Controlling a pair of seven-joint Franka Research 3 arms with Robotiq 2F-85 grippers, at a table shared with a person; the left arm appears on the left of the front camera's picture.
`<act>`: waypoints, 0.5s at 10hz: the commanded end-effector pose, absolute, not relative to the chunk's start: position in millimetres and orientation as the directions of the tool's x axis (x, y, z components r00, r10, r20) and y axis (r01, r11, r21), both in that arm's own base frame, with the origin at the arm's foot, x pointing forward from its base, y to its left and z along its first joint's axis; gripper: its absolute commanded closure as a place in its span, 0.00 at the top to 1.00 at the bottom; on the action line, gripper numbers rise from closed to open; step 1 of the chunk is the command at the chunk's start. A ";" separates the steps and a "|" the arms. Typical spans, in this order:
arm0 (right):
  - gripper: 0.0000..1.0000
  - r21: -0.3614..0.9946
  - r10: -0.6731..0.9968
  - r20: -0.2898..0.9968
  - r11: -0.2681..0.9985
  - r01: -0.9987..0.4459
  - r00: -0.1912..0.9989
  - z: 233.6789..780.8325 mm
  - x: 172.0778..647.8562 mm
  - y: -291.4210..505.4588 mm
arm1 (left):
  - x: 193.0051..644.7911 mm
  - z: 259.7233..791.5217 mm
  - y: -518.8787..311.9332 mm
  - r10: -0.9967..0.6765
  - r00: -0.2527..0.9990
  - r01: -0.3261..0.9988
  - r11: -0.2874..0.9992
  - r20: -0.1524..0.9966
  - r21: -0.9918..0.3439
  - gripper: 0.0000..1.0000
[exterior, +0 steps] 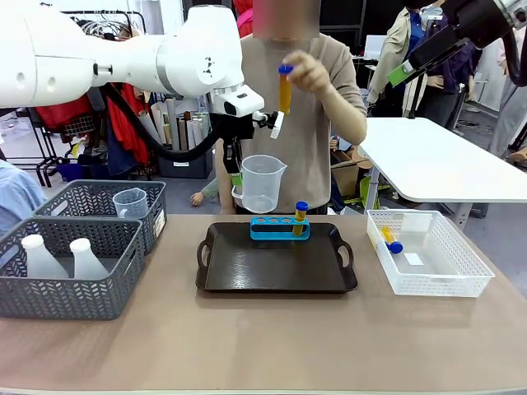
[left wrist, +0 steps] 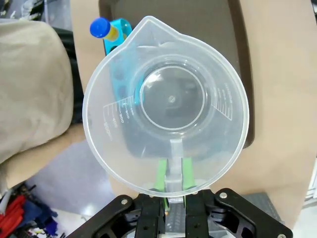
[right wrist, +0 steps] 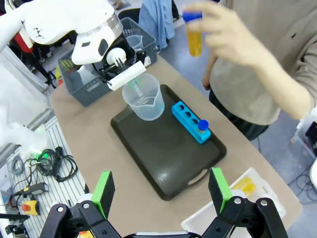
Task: Prepare the laboratory tools.
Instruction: Pick up one Large Measuring Cup and place it on the Handle tray.
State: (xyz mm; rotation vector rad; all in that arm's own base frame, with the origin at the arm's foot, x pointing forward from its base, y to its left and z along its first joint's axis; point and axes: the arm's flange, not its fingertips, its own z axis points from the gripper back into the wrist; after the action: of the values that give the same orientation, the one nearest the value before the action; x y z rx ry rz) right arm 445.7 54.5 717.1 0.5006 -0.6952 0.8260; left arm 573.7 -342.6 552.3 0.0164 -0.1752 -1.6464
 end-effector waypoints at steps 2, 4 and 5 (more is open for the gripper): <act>1.00 0.137 0.486 0.732 0.581 -0.802 0.477 718.1 445.3 55.6 | 559.9 571.3 -316.0 -0.993 -0.075 0.993 -0.065 0.095 0.102 0.00; 1.00 0.137 0.486 0.732 0.581 -0.802 0.477 718.1 445.3 55.6 | 550.4 574.6 -299.6 -0.992 -0.051 0.995 -0.041 0.116 0.093 0.00; 1.00 0.137 0.486 0.732 0.581 -0.802 0.477 718.1 445.3 55.6 | 550.6 574.4 -299.0 -0.992 -0.040 0.997 -0.031 0.123 0.077 0.00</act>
State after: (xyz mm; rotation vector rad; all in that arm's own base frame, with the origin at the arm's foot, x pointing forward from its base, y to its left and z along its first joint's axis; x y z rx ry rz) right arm 445.7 54.3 717.1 0.5005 -0.6952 0.8257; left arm 559.0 -305.7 578.4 -0.0038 -0.1587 -1.5921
